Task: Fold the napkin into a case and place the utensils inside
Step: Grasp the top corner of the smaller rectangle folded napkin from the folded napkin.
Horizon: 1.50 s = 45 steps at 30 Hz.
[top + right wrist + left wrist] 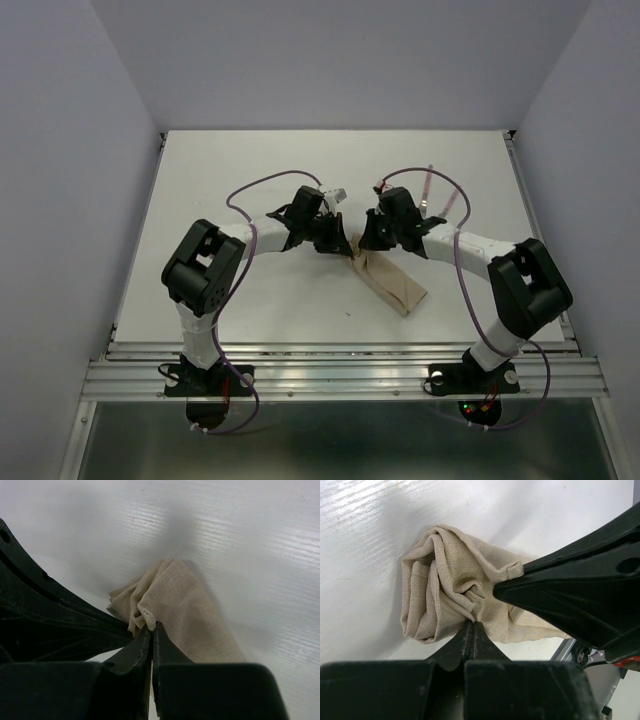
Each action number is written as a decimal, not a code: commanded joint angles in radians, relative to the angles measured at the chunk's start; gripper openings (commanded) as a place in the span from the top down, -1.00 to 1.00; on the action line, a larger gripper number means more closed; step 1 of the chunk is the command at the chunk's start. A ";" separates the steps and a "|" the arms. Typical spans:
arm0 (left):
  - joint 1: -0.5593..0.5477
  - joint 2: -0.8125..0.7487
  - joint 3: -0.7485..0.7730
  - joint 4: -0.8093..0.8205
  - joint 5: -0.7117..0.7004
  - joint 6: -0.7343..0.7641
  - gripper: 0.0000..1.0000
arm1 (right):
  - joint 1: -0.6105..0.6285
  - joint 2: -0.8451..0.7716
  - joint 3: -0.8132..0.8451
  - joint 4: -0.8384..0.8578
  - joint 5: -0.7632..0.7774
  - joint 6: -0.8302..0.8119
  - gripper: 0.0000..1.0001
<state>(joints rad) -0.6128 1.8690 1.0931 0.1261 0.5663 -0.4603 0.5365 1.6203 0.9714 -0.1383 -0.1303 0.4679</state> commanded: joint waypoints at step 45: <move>0.081 0.085 0.169 0.000 0.102 0.089 1.00 | 0.065 0.190 0.024 0.169 0.057 0.132 0.99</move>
<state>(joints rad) -0.5488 1.9160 1.1587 0.0845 0.6174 -0.4305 0.5888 1.8050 0.9813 0.0307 -0.1501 0.5823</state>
